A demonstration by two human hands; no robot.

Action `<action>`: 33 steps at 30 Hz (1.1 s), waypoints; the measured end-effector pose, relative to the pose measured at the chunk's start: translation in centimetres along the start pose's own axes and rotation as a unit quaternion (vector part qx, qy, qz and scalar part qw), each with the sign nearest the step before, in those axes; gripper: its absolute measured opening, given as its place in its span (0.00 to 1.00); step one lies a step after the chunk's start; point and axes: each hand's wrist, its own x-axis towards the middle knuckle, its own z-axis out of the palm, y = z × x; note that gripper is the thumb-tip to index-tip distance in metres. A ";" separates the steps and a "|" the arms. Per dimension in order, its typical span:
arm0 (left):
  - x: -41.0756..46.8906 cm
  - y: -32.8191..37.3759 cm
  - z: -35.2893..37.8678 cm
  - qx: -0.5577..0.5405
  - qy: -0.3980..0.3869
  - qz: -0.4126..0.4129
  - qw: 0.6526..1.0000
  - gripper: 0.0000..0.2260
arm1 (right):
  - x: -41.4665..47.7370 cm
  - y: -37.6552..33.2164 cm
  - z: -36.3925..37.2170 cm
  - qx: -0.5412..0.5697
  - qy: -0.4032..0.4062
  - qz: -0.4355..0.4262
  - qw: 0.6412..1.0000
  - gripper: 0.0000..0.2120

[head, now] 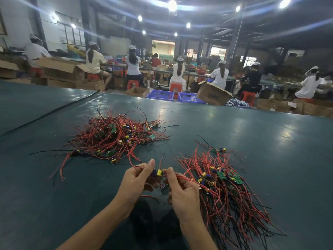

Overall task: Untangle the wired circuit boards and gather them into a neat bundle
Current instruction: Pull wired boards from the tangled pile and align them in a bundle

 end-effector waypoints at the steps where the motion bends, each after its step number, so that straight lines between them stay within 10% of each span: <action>1: 0.0 -0.1 0.0 0.020 0.005 0.007 1.000 0.17 | 0.1 0.1 0.0 -0.002 0.000 -0.005 1.000 0.14; 26: -0.7 -0.4 0.8 0.100 -0.051 0.061 0.992 0.15 | 0.1 0.0 0.2 0.017 0.039 0.017 0.999 0.14; 33: -0.4 0.4 0.2 0.109 -0.052 0.094 0.988 0.16 | 2.0 -0.8 -2.3 0.122 0.179 0.048 0.975 0.14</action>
